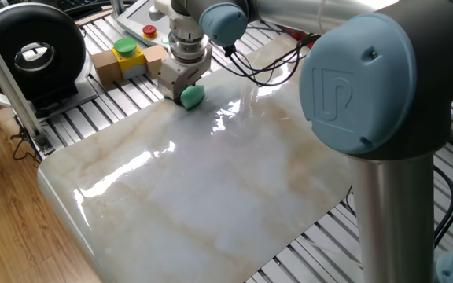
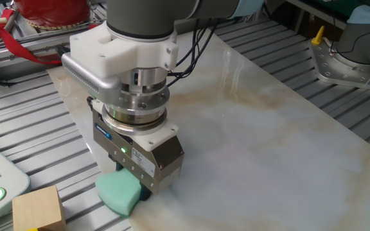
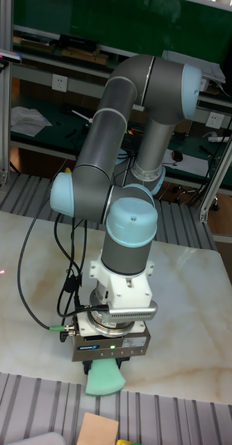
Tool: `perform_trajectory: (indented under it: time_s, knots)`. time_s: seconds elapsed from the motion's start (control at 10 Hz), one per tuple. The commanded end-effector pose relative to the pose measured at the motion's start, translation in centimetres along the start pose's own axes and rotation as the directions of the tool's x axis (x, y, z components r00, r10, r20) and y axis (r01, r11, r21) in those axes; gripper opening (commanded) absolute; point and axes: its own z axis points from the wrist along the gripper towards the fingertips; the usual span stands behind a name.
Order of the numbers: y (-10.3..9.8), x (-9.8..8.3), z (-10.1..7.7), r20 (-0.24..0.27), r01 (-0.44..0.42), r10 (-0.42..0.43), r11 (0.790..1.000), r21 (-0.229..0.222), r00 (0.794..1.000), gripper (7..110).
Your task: Clean the tabletop with a sponge
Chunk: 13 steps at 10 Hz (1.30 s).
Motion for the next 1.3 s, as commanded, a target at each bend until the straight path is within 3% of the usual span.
perform_trajectory:
  time_s: [0.0,0.8,1.2]
  knots:
    - [0.8,-0.3,-0.5,0.004,-0.013,0.014,1.0,-0.025,1.0,7]
    - [2.6,-0.2,-0.3,0.003,-0.034,0.034,0.999,-0.028,0.999,7]
    - [4.7,-0.2,-0.2,0.003,-0.065,0.065,0.997,-0.03,0.998,7]
